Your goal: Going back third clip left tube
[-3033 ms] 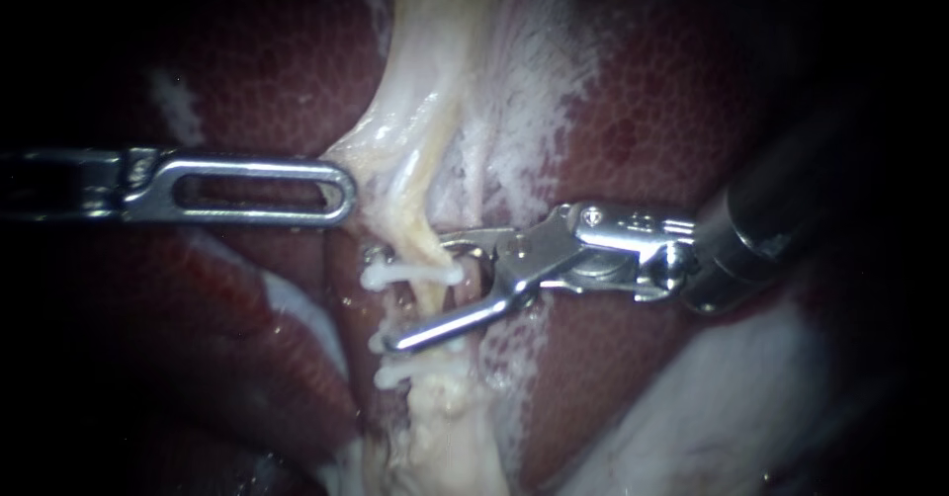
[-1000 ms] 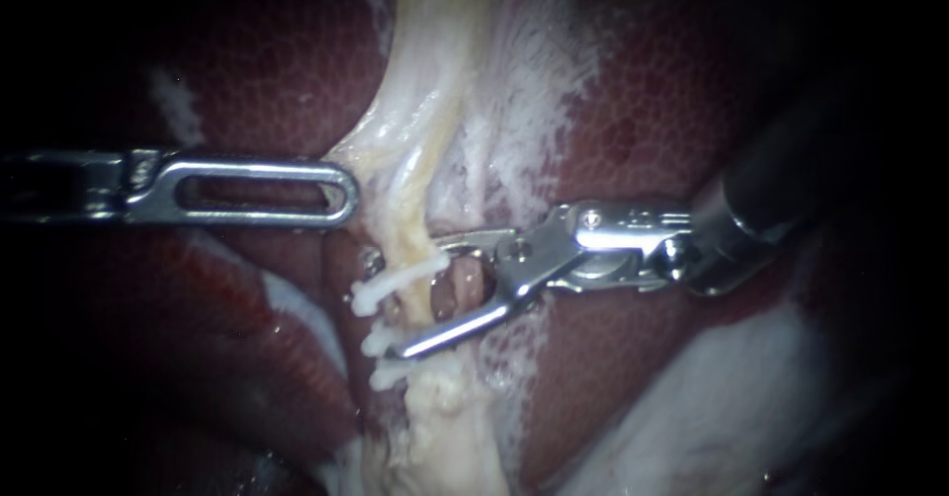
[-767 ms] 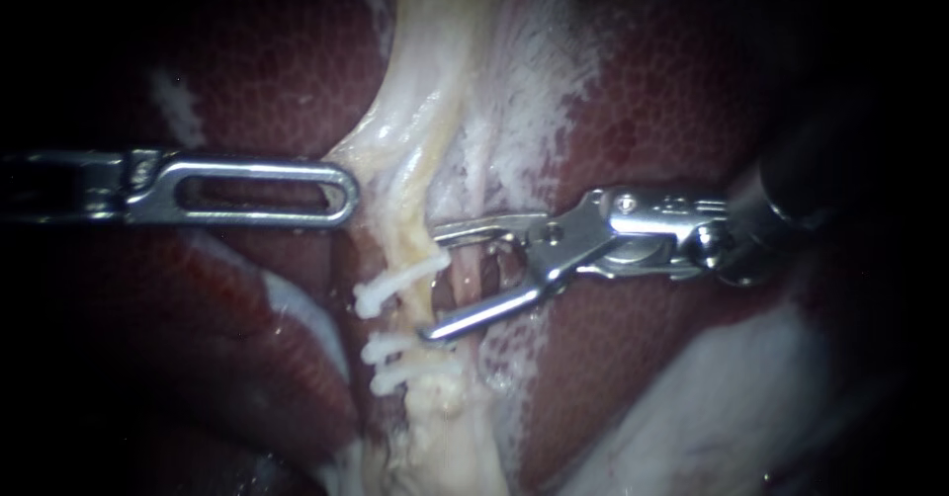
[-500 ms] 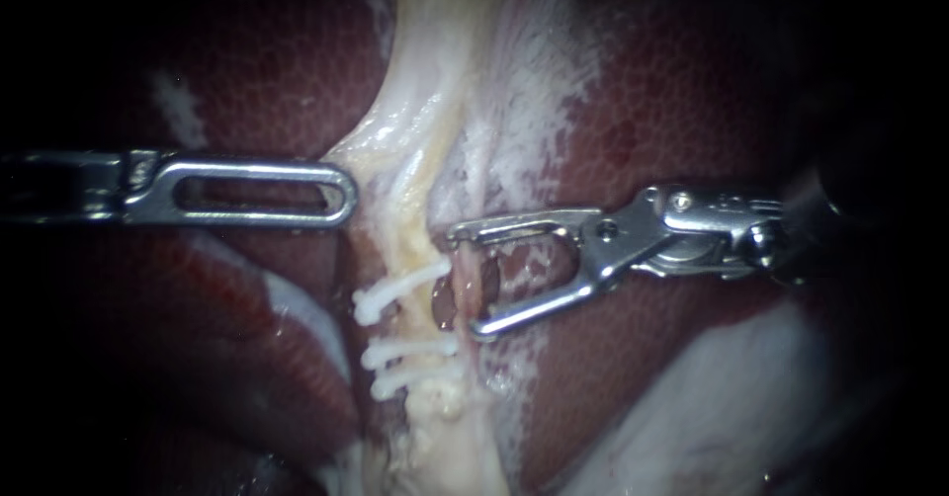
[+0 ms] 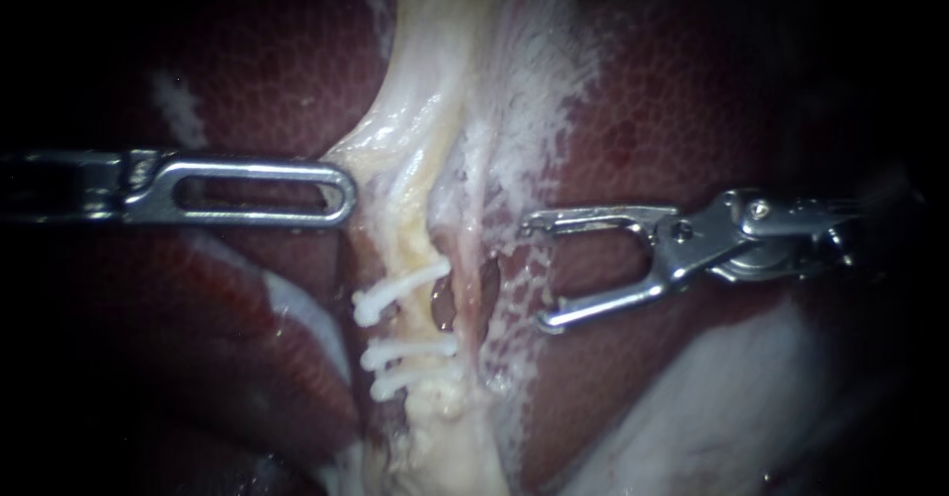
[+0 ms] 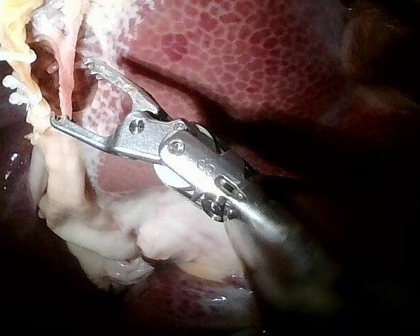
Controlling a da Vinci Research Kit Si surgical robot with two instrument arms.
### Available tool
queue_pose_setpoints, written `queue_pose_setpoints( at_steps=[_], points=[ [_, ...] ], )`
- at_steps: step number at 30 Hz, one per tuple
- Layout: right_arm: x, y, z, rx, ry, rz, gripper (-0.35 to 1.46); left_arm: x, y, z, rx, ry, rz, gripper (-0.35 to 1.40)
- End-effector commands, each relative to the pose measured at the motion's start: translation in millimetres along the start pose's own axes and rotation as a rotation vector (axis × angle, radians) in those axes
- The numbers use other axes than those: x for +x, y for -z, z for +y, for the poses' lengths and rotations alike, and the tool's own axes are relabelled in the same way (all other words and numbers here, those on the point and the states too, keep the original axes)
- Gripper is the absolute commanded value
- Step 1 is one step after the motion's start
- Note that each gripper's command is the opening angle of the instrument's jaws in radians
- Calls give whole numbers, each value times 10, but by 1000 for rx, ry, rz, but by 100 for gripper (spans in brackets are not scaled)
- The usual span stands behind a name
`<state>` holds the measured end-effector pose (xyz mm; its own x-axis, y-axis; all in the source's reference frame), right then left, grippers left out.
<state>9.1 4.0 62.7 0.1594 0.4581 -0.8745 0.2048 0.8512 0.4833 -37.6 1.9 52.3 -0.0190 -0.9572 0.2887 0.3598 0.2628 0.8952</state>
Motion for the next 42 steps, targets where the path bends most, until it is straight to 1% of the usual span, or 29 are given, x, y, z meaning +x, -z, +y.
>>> queue_pose_setpoints(
  at_steps=[1,3,5,8,20,23,25,28,31,34,37,42],
  points=[
    [3,3,0,-4,-3,0,60,0,0,0,-1,0,0,-35],
    [9,8,-2,-17,-9,-1,60,0,-1,0,-1,0,0,-35],
    [11,7,-4,-16,-9,-1,60,0,-1,0,-2,0,0,-35],
    [11,4,-8,-10,-8,0,60,0,-2,0,-2,-1,-1,-35],
    [14,4,-14,-5,-8,0,60,1,-3,1,-2,-1,-1,-35],
    [14,5,-14,-5,-8,0,60,1,-3,3,-2,-1,-1,-35],
    [14,5,-15,-5,-8,0,60,2,-6,8,-2,-3,-1,-35],
    [14,6,-15,-4,-8,0,60,7,-12,19,-4,-13,-2,-35],
    [14,6,-15,-1,-8,1,60,13,-20,27,-6,-12,-5,-35],
    [14,6,-15,-1,-8,1,60,18,-30,30,-3,-4,0,-35],
    [14,6,-16,-1,-8,1,60,24,-41,31,-3,-7,10,-35],
    [14,6,-16,-1,-8,1,60,27,-51,35,-2,-10,18,-35]
  ],
)
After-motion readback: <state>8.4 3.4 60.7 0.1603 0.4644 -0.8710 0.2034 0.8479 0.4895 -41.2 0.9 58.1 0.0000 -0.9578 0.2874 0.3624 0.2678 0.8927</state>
